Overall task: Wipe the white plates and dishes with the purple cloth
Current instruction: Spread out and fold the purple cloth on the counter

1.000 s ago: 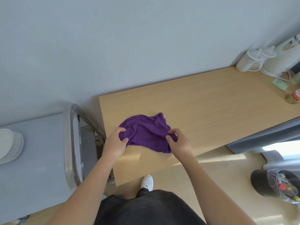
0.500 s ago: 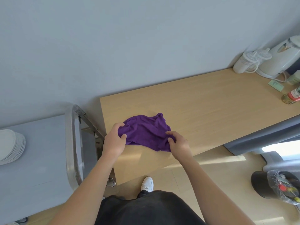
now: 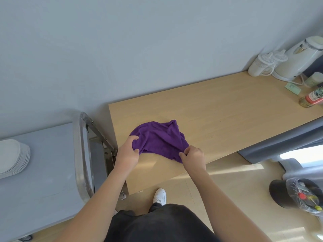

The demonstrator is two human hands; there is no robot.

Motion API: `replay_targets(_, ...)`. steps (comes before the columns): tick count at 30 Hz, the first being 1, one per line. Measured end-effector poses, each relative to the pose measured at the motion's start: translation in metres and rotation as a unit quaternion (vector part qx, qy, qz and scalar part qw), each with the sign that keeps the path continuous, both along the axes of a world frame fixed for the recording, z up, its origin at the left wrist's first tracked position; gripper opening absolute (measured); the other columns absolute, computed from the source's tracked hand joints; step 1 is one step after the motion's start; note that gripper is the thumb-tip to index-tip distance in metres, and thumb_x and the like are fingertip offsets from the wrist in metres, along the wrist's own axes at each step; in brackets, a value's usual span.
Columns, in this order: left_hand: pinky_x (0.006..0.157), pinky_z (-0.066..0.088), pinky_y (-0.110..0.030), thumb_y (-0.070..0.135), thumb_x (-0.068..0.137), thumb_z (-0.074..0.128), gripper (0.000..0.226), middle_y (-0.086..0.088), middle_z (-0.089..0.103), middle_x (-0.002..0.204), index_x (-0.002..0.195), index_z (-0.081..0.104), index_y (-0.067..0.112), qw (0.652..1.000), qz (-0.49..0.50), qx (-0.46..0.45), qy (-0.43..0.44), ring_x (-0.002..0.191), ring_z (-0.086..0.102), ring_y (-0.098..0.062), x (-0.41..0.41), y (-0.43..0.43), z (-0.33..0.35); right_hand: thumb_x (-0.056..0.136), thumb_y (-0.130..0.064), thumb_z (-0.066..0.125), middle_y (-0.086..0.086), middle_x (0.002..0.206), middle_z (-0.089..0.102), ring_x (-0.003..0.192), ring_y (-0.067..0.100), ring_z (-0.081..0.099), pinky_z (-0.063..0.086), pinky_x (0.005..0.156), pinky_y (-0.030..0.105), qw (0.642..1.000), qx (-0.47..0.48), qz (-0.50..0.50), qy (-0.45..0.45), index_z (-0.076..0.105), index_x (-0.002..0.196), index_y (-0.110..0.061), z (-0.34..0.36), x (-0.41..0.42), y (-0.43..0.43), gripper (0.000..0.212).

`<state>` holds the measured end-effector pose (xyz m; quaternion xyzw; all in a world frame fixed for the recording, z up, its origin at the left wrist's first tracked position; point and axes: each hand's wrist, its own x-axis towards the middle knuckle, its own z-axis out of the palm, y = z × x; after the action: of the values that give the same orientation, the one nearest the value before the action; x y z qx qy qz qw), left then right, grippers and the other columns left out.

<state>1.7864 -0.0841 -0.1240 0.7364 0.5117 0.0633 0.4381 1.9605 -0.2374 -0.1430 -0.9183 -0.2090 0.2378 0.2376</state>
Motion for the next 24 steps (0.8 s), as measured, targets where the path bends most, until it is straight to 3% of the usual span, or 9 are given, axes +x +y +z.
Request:
replay_targets(5,0.086,0.05,-0.033,0.005,0.098,0.051,0.041,0.0,0.059,0.124,0.134,0.05,0.023,0.999,0.02,0.026,-0.02,0.105,0.058,-0.021,0.001,0.005,0.005,0.098,-0.015,0.058,0.005,0.082,0.064,0.078,0.027,0.055,0.043,0.07,0.038,0.986,0.164,0.008,-0.034,0.057,0.095,-0.007,0.017,0.0,0.0,0.009)
replay_targets(10,0.096,0.047,-0.033,0.004,0.099,0.047,0.04,-0.001,0.059,0.127,0.136,0.05,0.02,0.996,0.043,0.057,-0.051,0.117,0.056,-0.022,0.008,0.013,0.019,0.102,-0.017,0.049,0.0,0.083,0.063,0.078,0.026,0.055,0.04,0.064,0.036,0.98,0.195,0.011,-0.042,0.049,0.096,-0.02,0.024,0.007,0.002,0.007)
replay_targets(13,0.103,0.047,-0.041,0.004,0.099,0.047,0.04,-0.003,0.059,0.128,0.136,0.051,0.02,0.993,0.06,0.076,-0.065,0.118,0.055,-0.023,0.009,0.014,0.024,0.099,-0.015,0.057,-0.002,0.09,0.063,0.089,0.029,0.058,0.041,0.068,0.035,0.976,0.191,-0.007,-0.101,0.062,0.096,-0.015,0.024,0.014,-0.001,0.006)
replay_targets(16,0.101,0.047,-0.038,0.004,0.099,0.048,0.042,-0.003,0.059,0.127,0.136,0.05,0.021,0.993,0.064,0.075,-0.068,0.117,0.055,-0.022,0.009,0.015,0.022,0.091,-0.011,0.07,0.003,0.104,0.065,0.095,0.024,0.059,0.037,0.076,0.025,0.963,0.215,-0.021,-0.162,0.076,0.092,-0.01,0.026,0.018,0.0,0.005)
replay_targets(18,0.097,0.047,-0.035,0.004,0.098,0.047,0.043,-0.003,0.059,0.126,0.137,0.049,0.022,0.994,0.06,0.064,-0.065,0.112,0.056,-0.02,0.01,0.013,0.019,0.091,-0.013,0.071,0.0,0.097,0.062,0.085,0.015,0.059,0.039,0.073,0.024,0.959,0.244,-0.036,-0.139,0.076,0.09,-0.012,0.03,0.017,0.002,0.005)
replay_targets(20,0.096,0.048,-0.035,0.005,0.098,0.048,0.044,-0.004,0.06,0.124,0.139,0.048,0.022,0.995,0.061,0.053,-0.061,0.11,0.057,-0.021,0.011,0.012,0.017,0.095,-0.018,0.065,-0.002,0.09,0.063,0.081,0.01,0.058,0.043,0.071,0.026,0.964,0.255,-0.046,-0.057,0.067,0.092,-0.015,0.033,0.017,0.005,0.005)
replay_targets(24,0.097,0.048,-0.036,0.006,0.099,0.049,0.045,-0.005,0.059,0.124,0.141,0.046,0.021,0.996,0.059,0.048,-0.053,0.113,0.057,-0.022,0.014,0.012,0.015,0.101,-0.021,0.052,-0.006,0.089,0.062,0.089,0.021,0.059,0.048,0.076,0.034,0.974,0.226,0.001,0.004,0.054,0.099,-0.017,0.03,0.016,0.009,0.005)
